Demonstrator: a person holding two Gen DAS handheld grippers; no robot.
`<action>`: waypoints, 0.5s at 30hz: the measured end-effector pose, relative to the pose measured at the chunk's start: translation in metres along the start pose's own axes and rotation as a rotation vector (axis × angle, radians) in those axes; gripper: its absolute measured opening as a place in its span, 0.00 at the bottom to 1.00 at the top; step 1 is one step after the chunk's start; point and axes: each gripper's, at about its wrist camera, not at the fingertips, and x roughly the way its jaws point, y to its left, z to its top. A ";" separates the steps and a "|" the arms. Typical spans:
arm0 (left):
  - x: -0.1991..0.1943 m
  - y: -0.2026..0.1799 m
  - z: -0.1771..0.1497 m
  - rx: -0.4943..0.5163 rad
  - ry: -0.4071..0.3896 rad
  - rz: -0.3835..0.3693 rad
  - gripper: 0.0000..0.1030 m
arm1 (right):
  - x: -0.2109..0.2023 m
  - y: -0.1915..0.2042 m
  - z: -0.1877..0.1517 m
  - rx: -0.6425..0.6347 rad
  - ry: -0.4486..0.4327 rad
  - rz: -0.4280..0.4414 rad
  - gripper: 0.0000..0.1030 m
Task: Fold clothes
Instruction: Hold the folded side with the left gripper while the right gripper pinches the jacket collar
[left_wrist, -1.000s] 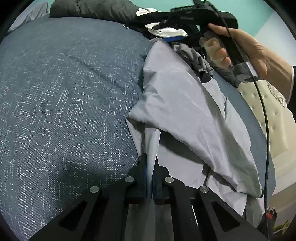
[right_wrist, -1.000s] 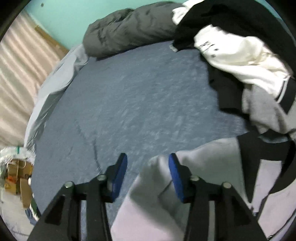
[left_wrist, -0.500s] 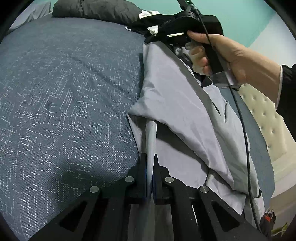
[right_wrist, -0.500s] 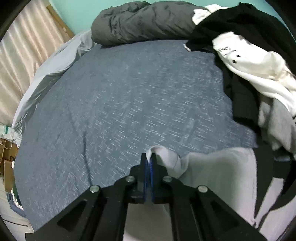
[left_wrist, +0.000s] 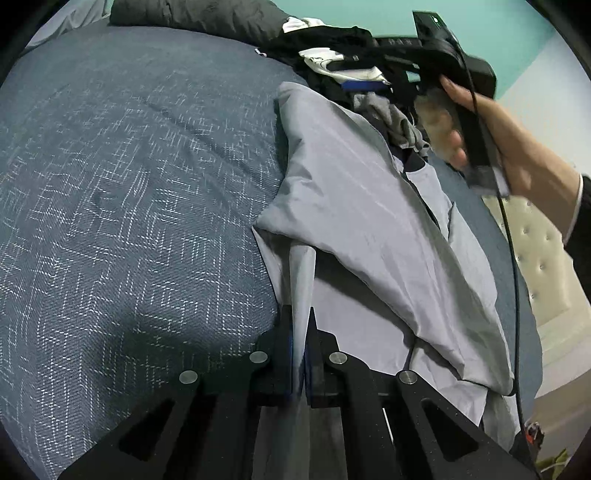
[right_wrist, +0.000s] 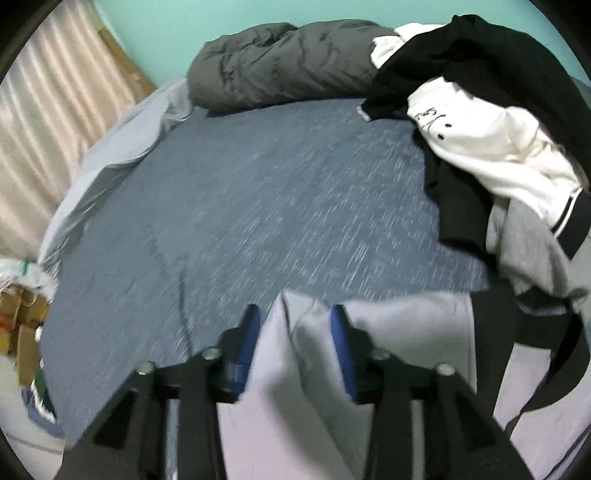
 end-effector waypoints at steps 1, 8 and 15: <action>0.000 0.000 -0.001 0.001 0.000 0.001 0.04 | 0.001 0.000 -0.003 -0.004 0.013 0.014 0.40; 0.004 -0.006 0.006 -0.004 0.000 0.001 0.04 | 0.026 -0.007 -0.035 0.024 0.117 0.079 0.18; 0.000 -0.002 0.007 -0.018 -0.001 -0.013 0.04 | 0.030 -0.006 -0.034 0.043 0.048 0.018 0.02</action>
